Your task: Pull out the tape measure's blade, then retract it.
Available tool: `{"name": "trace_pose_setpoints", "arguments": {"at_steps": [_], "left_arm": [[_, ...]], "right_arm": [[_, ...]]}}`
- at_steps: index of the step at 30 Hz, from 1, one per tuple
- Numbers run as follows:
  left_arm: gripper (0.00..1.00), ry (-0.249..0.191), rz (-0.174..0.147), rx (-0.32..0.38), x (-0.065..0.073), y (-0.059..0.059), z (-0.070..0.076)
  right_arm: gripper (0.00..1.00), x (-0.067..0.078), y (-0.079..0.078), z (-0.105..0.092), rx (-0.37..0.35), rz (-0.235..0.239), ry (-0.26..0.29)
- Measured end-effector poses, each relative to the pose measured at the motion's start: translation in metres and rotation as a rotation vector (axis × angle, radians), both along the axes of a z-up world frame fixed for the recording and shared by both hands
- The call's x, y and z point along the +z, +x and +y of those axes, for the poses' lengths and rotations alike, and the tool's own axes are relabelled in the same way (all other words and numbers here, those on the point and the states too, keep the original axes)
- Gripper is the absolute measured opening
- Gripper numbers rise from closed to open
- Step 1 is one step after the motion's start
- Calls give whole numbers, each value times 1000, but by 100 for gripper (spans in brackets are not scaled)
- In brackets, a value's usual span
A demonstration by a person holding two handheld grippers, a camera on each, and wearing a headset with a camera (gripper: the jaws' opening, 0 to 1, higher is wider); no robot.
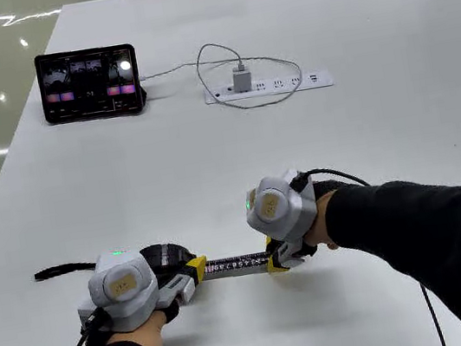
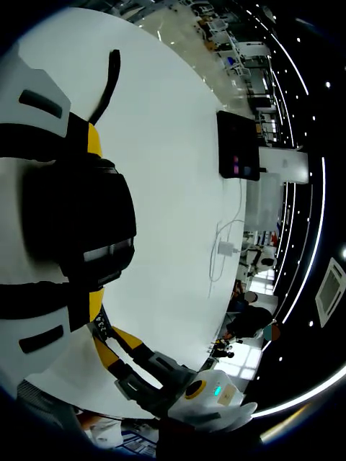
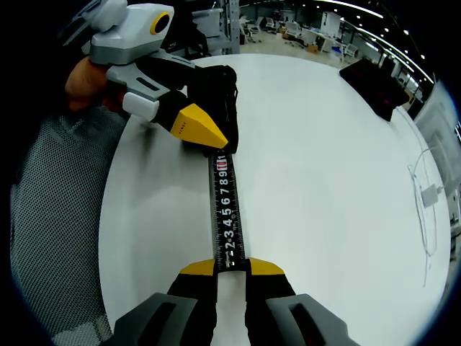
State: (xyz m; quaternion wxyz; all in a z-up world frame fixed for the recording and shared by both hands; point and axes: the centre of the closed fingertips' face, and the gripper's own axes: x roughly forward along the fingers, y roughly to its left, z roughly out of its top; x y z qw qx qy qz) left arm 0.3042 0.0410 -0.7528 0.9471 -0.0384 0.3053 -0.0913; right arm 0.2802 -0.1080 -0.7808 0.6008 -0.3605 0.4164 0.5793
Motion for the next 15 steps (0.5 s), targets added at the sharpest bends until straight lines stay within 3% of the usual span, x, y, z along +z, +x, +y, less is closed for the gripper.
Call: {"name": "trace_pose_setpoints", "arguments": {"at_steps": [15], "left_arm": [[64,-1,4,0,0,0,0]], "right_arm": [[10,0,0,3,6,3,-3]]}}
